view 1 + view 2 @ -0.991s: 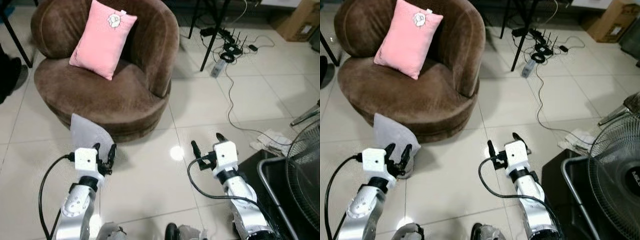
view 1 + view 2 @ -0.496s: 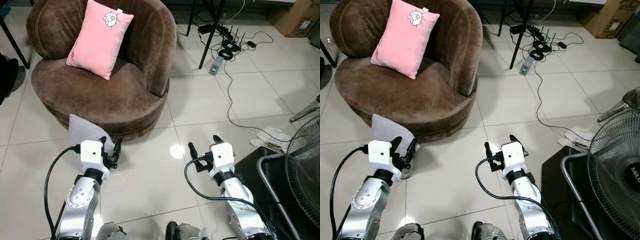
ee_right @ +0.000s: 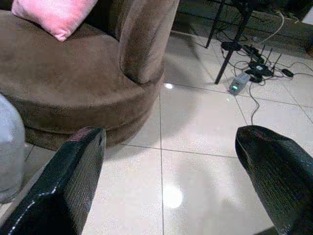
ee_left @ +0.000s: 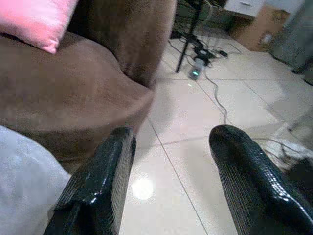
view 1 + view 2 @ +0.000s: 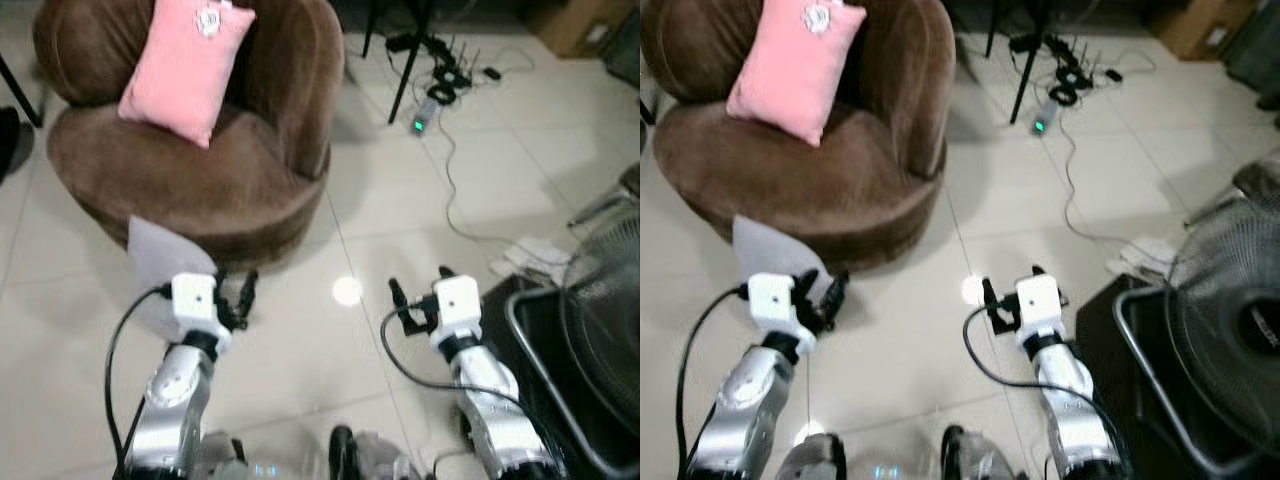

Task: Move the pillow to the sofa from floor

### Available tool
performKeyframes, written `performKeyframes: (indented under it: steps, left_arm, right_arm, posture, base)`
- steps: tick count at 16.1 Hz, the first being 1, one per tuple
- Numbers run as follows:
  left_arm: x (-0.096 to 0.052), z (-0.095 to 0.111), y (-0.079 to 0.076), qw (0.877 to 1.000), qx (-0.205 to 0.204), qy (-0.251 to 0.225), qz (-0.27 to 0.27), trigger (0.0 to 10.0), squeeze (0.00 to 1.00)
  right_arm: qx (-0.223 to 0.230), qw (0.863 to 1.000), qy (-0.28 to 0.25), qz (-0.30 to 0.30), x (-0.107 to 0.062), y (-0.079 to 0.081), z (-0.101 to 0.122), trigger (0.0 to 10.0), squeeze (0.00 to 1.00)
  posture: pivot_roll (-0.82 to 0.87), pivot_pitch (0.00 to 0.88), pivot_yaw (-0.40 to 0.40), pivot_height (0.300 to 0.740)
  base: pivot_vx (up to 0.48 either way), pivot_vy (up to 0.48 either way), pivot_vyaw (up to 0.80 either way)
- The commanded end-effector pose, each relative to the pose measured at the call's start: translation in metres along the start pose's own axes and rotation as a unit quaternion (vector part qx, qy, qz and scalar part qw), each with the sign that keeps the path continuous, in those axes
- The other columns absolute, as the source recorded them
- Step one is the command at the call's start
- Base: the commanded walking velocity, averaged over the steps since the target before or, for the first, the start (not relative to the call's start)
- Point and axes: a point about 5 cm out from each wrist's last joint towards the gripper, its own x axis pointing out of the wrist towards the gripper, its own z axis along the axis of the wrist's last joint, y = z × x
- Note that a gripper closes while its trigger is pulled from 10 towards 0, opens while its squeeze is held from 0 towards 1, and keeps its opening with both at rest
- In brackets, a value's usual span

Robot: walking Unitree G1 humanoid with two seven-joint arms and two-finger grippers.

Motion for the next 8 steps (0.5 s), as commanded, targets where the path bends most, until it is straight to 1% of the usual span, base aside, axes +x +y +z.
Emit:
performKeyframes:
  steps: [1,3,4,5,6,7,8]
  left_arm:
    - [-0.0007,0.0013,-0.0026,1.0,0.003,0.001,-0.01,10.0,0.0]
    - [0.0006,-0.0005,-0.0051,1.0,-0.003,0.007,-0.004,10.0,0.0]
    - [0.0012,-0.0003,-0.0065,1.0,-0.013,0.004,-0.004,10.0,0.0]
    - [0.0019,0.001,-0.0065,1.0,-0.007,0.004,-0.002,10.0,0.0]
    - [0.0029,0.003,-0.0065,1.0,0.005,0.0,-0.005,10.0,0.0]
    - [0.0046,0.0026,-0.0064,1.0,0.021,0.007,-0.007,10.0,0.0]
    - [0.006,0.0021,-0.0042,1.0,0.014,0.005,0.001,10.0,0.0]
  right_arm:
    - [0.005,1.0,0.002,-0.001,-0.0026,-0.0009,0.0001,10.0,0.0]
    - [0.01,1.0,0.005,-0.004,-0.0035,-0.0007,-0.0006,10.0,0.0]
    - [0.01,1.0,0.007,-0.002,-0.004,-0.0005,-0.0011,10.0,0.0]
    - [0.012,1.0,0.01,-0.004,-0.0044,-0.0014,-0.0017,10.0,0.0]
    - [0.011,1.0,0.011,-0.003,-0.0041,-0.0015,-0.0019,10.0,0.0]
    - [0.011,1.0,0.011,-0.002,-0.0042,-0.0011,-0.0022,10.0,0.0]
    - [0.011,1.0,0.013,0.0,-0.0044,-0.0001,-0.0026,10.0,0.0]
  posture:
    - [0.1,0.183,-0.11,0.74]
    - [0.1,0.183,-0.11,0.74]
    - [0.1,0.183,-0.11,0.74]
    - [0.1,0.186,-0.104,0.74]
    - [0.1,0.185,-0.104,0.74]
    - [0.1,0.185,-0.102,0.74]
    - [0.1,0.185,-0.102,0.74]
  base:
    - [0.0,0.48,0.0]
    - [0.0,0.48,0.0]
    - [0.0,0.48,0.0]
    - [0.0,0.48,0.0]
    - [0.0,0.0,0.0]
    - [0.0,0.0,0.0]
    - [0.0,0.0,0.0]
